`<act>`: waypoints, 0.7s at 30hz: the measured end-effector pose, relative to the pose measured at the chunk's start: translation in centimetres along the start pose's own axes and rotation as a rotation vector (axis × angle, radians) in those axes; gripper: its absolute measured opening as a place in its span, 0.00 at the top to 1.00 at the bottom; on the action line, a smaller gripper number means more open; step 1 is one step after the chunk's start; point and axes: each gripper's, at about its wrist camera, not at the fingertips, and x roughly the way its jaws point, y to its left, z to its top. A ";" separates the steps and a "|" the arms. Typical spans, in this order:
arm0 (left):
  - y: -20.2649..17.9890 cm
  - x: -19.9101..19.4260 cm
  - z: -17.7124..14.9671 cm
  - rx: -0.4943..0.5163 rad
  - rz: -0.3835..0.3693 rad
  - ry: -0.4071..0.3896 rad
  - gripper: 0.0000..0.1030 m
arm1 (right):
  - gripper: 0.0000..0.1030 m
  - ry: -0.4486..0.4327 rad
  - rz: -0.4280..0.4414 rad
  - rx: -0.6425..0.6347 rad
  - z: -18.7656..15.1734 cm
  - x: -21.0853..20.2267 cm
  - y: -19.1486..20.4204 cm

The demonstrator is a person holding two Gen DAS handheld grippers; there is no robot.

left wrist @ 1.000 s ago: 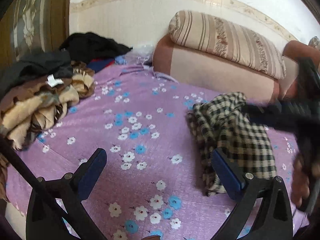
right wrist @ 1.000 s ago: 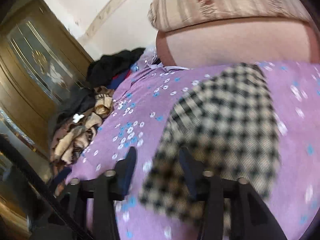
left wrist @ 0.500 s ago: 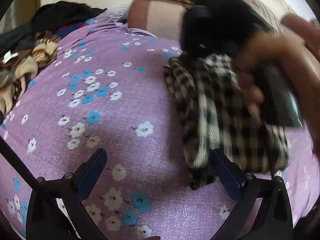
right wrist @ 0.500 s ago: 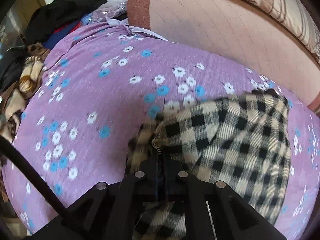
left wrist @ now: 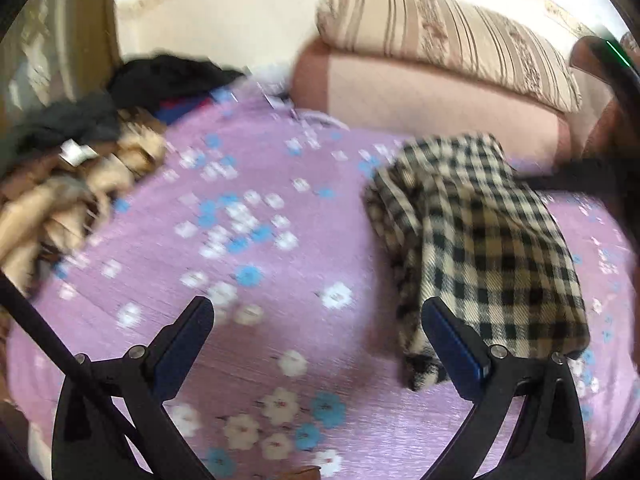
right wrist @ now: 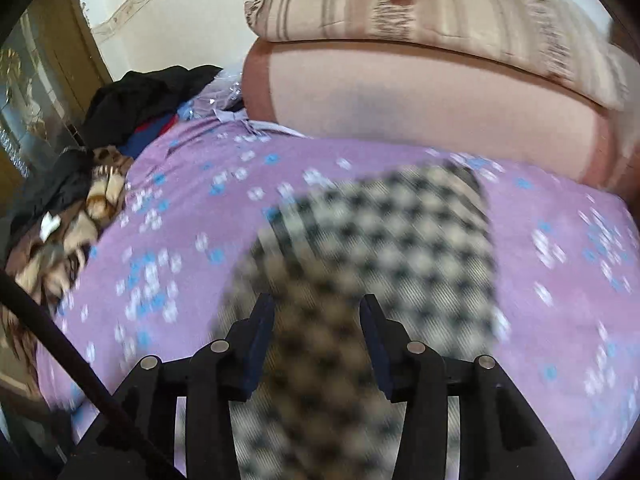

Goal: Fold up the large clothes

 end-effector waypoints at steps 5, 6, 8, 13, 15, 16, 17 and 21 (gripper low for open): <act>-0.3 -3.6 -0.4 0.047 0.001 -0.040 0.00 | 0.42 -0.040 -0.010 0.068 -8.8 -5.4 -3.3; -0.4 -4.2 -0.6 0.043 -0.009 -0.031 0.00 | 0.40 -0.064 -0.031 0.093 -10.9 -6.6 -3.9; -0.8 -5.3 -1.2 0.022 -0.049 0.004 0.00 | 0.38 -0.097 -0.056 0.132 -13.7 -8.0 -4.6; -2.3 -6.3 -4.5 0.013 -0.126 0.107 0.00 | 0.37 -0.133 -0.084 0.204 -19.2 -9.5 -5.6; -2.9 -6.2 -5.7 0.027 -0.131 0.138 0.00 | 0.37 -0.140 -0.112 0.186 -20.2 -9.6 -5.1; -3.1 -6.1 -6.1 0.036 -0.132 0.149 0.00 | 0.36 -0.138 -0.114 0.176 -20.3 -9.5 -5.0; -3.3 -6.1 -6.4 0.042 -0.129 0.154 0.00 | 0.35 -0.134 -0.120 0.151 -20.4 -9.3 -4.4; -3.4 -6.2 -7.1 0.052 -0.120 0.138 0.00 | 0.32 -0.164 -0.189 0.064 -21.0 -9.6 -2.6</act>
